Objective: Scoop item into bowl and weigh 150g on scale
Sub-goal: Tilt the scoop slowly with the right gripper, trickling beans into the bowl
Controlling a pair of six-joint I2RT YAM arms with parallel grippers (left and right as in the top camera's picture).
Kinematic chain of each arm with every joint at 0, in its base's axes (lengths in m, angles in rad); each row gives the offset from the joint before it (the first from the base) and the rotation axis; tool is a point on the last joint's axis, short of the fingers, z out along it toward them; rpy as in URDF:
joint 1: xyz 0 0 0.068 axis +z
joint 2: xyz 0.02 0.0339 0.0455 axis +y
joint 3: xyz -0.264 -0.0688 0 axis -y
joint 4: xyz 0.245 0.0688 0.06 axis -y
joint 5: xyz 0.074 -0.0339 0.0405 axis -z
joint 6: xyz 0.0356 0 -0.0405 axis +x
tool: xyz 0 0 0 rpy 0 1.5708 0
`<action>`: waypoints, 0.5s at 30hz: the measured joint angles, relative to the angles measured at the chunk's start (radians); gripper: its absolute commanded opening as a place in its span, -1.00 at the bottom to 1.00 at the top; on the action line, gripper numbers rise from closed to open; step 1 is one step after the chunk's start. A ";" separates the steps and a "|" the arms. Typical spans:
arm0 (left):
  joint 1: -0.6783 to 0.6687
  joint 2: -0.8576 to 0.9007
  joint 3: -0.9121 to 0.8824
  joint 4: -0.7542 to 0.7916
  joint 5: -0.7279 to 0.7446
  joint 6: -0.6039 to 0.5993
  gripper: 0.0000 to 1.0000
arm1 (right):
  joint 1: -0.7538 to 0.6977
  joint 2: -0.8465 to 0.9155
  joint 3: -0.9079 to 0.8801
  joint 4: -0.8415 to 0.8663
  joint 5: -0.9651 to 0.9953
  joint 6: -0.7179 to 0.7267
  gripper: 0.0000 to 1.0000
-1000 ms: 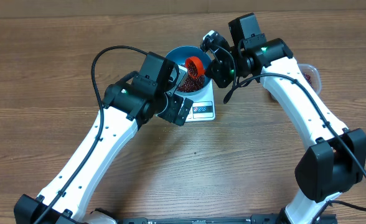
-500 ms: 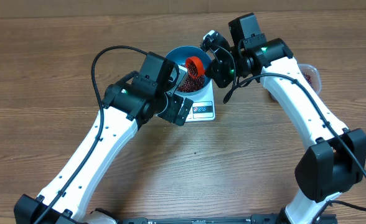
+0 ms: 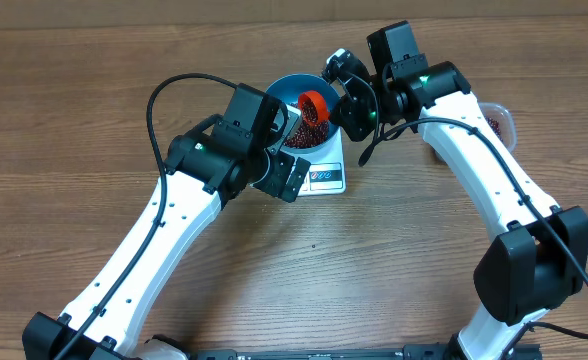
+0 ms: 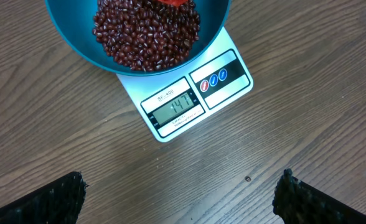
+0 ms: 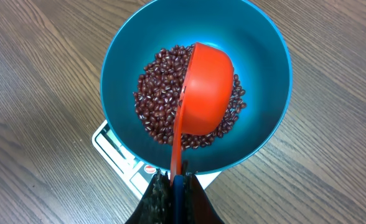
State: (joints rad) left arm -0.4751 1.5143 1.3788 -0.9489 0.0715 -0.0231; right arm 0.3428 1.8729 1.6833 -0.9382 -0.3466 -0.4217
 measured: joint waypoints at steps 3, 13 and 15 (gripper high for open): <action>0.000 0.000 0.000 0.000 0.000 0.000 0.99 | 0.000 0.000 0.000 -0.012 -0.001 -0.003 -0.92; 0.000 0.000 0.000 0.000 0.000 0.000 0.99 | 0.000 0.000 0.000 -0.024 -0.005 -0.022 -0.92; 0.000 0.000 0.000 0.000 0.000 0.000 0.98 | 0.000 0.000 0.000 -0.049 -0.013 -0.040 -0.93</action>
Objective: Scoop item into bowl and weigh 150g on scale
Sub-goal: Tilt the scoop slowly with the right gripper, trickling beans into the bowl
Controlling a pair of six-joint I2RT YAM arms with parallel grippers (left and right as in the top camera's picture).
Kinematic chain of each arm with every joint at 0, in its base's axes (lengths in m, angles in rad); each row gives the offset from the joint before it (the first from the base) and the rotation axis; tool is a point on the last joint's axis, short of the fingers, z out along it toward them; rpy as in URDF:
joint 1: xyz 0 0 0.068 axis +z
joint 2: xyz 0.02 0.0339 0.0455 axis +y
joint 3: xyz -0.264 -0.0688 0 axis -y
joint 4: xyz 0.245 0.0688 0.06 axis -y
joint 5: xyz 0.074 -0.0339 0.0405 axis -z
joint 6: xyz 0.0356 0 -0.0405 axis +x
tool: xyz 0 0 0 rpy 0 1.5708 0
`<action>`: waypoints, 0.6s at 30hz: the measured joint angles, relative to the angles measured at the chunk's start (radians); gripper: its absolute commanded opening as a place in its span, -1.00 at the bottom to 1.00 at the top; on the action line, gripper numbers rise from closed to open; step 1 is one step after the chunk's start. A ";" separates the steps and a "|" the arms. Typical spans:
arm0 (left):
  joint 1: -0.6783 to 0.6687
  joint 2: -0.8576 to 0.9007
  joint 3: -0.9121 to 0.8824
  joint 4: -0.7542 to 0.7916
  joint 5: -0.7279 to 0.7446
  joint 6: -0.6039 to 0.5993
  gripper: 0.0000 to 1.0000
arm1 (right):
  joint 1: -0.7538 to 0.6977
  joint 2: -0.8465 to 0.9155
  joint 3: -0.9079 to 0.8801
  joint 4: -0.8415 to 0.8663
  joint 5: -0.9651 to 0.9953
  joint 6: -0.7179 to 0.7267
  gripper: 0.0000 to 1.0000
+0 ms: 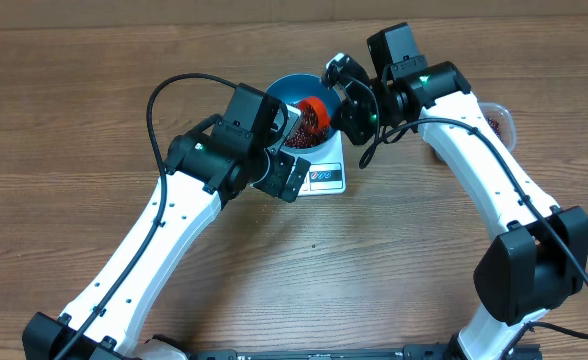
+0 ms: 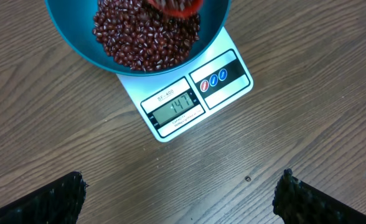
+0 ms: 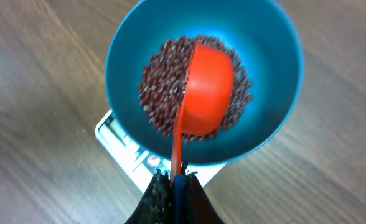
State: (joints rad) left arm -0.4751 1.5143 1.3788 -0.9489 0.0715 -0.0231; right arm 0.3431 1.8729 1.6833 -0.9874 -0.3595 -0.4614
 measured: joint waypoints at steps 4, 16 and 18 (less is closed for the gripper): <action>0.000 0.000 0.000 0.000 0.000 0.000 0.99 | 0.004 0.000 0.000 0.006 0.006 -0.006 -0.93; 0.000 0.000 0.000 0.000 0.000 0.000 0.99 | 0.005 0.000 0.000 0.009 0.013 0.005 -0.93; 0.000 0.000 0.000 0.000 0.000 0.000 0.99 | 0.005 0.000 0.000 0.009 0.013 0.005 -0.92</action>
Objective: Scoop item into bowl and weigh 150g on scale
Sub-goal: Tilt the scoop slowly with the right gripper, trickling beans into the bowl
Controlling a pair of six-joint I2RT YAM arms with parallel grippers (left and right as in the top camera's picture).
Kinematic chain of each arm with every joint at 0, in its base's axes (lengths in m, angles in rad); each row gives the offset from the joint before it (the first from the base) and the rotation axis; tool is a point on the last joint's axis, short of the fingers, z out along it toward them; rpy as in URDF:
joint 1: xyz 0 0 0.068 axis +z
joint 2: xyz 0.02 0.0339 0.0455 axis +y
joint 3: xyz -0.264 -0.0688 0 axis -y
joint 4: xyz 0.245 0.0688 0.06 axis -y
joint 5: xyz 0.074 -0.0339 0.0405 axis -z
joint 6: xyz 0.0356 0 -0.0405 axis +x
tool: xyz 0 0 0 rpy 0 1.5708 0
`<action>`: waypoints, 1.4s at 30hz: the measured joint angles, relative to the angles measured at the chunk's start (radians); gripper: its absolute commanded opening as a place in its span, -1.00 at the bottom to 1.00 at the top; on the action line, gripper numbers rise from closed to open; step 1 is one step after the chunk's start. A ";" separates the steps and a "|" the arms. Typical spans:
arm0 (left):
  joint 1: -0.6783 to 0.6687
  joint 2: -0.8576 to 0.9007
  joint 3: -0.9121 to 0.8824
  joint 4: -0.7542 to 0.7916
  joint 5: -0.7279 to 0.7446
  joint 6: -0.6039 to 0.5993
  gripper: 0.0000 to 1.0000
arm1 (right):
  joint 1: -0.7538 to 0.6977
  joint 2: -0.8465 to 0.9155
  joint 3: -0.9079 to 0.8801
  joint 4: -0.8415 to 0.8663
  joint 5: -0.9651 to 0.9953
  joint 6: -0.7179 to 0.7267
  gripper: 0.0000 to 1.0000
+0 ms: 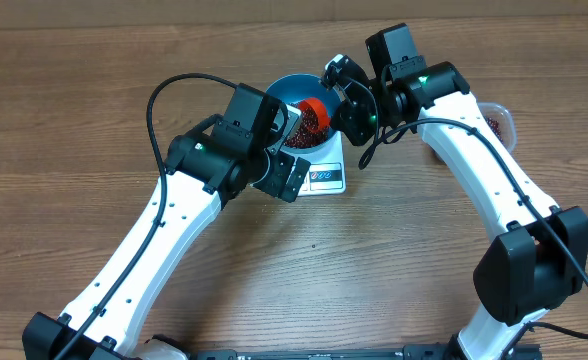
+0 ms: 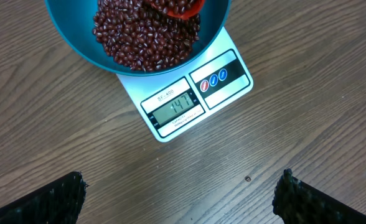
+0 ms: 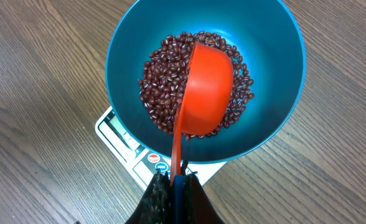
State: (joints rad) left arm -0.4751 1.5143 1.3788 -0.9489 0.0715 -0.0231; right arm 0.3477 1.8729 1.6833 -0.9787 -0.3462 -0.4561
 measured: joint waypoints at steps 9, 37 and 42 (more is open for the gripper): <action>0.000 0.000 0.000 0.000 0.000 0.000 0.99 | 0.000 0.000 0.000 0.013 0.006 0.018 -0.93; 0.000 0.000 0.000 0.000 0.000 0.000 0.99 | 0.001 0.000 0.000 0.033 0.022 0.083 -0.93; 0.000 0.000 0.000 0.000 0.000 0.000 0.99 | 0.001 0.000 0.000 0.033 0.025 0.085 -0.92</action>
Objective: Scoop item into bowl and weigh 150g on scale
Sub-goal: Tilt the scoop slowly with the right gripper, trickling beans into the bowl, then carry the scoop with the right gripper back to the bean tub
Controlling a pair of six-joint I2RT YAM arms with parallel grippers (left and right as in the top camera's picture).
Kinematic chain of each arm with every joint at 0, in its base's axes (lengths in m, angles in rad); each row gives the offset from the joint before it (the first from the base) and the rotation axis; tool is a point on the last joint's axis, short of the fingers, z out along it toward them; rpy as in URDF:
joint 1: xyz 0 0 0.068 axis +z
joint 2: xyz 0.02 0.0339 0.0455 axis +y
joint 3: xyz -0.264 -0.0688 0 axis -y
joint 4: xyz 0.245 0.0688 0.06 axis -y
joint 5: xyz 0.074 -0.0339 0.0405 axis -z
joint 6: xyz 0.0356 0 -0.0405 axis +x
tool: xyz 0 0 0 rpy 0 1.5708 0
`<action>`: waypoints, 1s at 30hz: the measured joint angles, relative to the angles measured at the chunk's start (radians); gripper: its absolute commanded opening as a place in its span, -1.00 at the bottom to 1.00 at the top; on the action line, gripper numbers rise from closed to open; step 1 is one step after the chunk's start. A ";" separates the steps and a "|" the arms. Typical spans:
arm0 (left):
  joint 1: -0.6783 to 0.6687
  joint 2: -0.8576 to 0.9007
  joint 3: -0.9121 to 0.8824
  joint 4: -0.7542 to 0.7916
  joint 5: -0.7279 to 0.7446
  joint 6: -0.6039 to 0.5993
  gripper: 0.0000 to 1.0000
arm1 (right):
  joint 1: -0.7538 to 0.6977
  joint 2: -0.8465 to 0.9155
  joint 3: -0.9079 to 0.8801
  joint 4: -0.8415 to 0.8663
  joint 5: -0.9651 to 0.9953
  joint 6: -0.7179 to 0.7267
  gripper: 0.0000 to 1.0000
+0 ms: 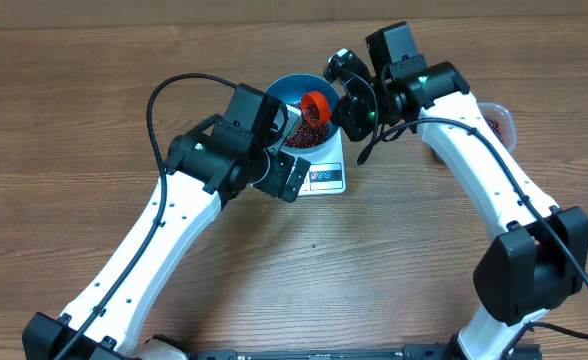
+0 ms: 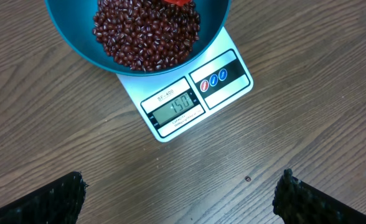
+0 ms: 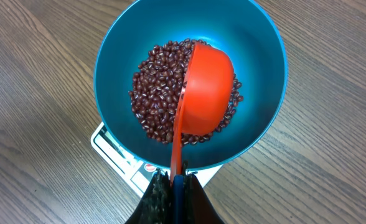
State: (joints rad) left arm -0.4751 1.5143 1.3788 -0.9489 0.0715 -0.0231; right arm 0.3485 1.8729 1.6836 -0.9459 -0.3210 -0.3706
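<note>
A blue bowl [image 3: 258, 37] of red beans [image 3: 158, 99] stands on a white scale [image 2: 220, 78] whose display [image 2: 182, 104] reads 150. My right gripper [image 3: 175, 180] is shut on the handle of an orange scoop [image 3: 205, 93], which hangs tipped on its side over the beans. In the overhead view the scoop [image 1: 316, 103] sits above the bowl [image 1: 286, 88]. My left gripper [image 2: 180, 196] is open over bare wood in front of the scale, holding nothing.
A clear container [image 1: 499, 122] with beans stands at the right, behind my right arm. A small dark speck [image 2: 248, 179] lies on the wooden table [image 1: 74, 120] in front of the scale.
The scale reading has gone from 147 to 150. The scoop has turned further onto its side over the bowl. The left gripper has not moved.
The scoop was tipped over the bowl with the scale at 147. It was blurred above the beans, then held some beans in its cup, still at 147. Now it stands tipped again and the display shows 150.
</note>
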 measured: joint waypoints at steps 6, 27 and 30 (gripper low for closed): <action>0.000 0.000 0.000 0.000 0.000 0.000 0.99 | 0.000 0.000 0.000 -0.001 0.002 0.000 -0.93; 0.000 0.000 0.000 0.000 0.000 0.000 0.99 | 0.000 0.000 0.000 -0.016 0.003 0.003 -0.93; 0.000 0.000 0.000 0.000 0.000 0.000 0.99 | -0.003 0.000 0.000 -0.019 -0.027 0.003 -0.93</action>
State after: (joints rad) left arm -0.4751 1.5143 1.3788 -0.9489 0.0715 -0.0231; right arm 0.3454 1.8729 1.6833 -0.9646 -0.3485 -0.3672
